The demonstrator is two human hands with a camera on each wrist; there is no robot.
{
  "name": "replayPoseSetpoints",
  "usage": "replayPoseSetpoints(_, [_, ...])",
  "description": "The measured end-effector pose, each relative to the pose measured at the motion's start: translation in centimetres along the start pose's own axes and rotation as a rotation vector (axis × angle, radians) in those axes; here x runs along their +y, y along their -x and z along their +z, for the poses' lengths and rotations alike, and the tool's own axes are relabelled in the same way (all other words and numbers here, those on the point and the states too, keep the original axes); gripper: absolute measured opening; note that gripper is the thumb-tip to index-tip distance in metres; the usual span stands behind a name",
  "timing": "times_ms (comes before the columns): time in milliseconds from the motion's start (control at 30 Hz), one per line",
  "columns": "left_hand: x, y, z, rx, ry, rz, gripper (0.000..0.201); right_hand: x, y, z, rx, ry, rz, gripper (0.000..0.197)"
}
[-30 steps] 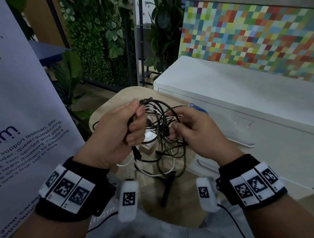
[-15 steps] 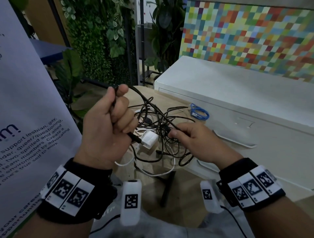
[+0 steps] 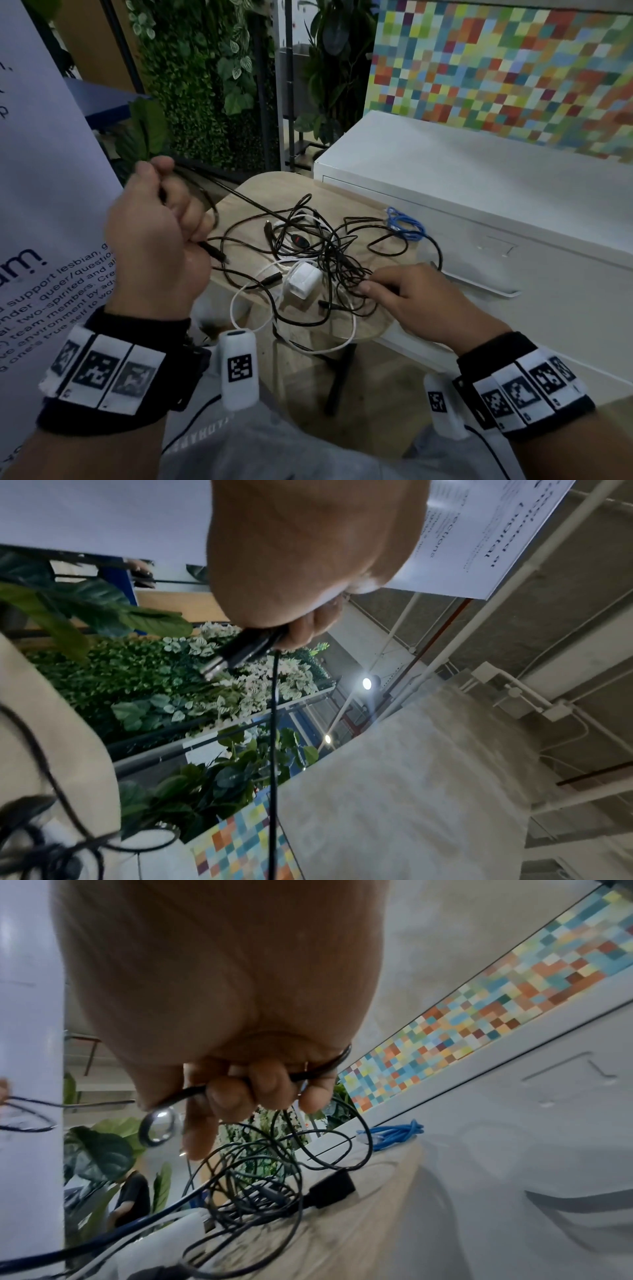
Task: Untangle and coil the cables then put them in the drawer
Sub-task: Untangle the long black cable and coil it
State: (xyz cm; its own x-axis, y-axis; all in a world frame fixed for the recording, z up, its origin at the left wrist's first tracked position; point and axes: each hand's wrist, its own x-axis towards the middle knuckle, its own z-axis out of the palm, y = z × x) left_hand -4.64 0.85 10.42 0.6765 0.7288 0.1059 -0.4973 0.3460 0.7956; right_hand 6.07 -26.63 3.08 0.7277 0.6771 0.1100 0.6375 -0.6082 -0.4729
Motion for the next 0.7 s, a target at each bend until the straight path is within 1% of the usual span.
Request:
replayPoseSetpoints(133, [1.0, -0.9, -1.3, 0.05, 0.059, 0.154, 0.024, 1.6, -0.1, 0.0, 0.104, -0.176, 0.02, 0.025])
replayPoseSetpoints(200, [1.2, -0.7, -1.3, 0.014, 0.081, 0.209, 0.027, 2.0, -0.4, 0.2, 0.137, -0.17, 0.037, 0.018])
replayPoseSetpoints(267, [1.3, -0.4, -1.2, -0.027, 0.097, 0.253, 0.03, 2.1, -0.6, 0.6, 0.148, -0.136, 0.049, 0.016])
replayPoseSetpoints(333, [1.6, 0.0, -0.9, -0.088, 0.095, 0.263, 0.032, 2.0, -0.8, 0.8, 0.154, -0.103, 0.056, 0.016])
replayPoseSetpoints(400, [2.0, 0.7, -0.3, -0.143, 0.083, 0.21, 0.031, 1.9, -1.0, 0.8, 0.142, -0.062, 0.066, 0.015])
replayPoseSetpoints(467, [2.1, 1.7, 0.7, -0.166, 0.051, 0.116, 0.029, 1.6, -1.3, 1.0, 0.11, -0.047, 0.092, 0.014])
replayPoseSetpoints(500, [1.9, 2.4, 1.3, -0.184, 0.034, 0.067, 0.029, 1.3, -1.4, 1.2, 0.099, -0.038, 0.093, 0.023])
replayPoseSetpoints(567, [1.1, 3.5, 2.2, -0.222, 0.01, -0.031, 0.029, 0.6, -1.7, 1.4, 0.1, -0.039, 0.068, 0.047])
replayPoseSetpoints(600, [0.7, 3.9, 2.6, -0.236, 0.008, -0.083, 0.03, 0.1, -1.9, 1.4, 0.112, -0.073, 0.059, 0.057])
replayPoseSetpoints(633, [0.2, 4.2, 2.9, -0.244, 0.012, -0.133, 0.032, -0.6, -2.1, 1.4, 0.126, -0.125, 0.055, 0.064])
replayPoseSetpoints(700, [-0.6, 4.7, 3.2, -0.264, 0.03, -0.214, 0.033, -2.0, -2.4, 1.4, 0.169, -0.243, 0.04, 0.069])
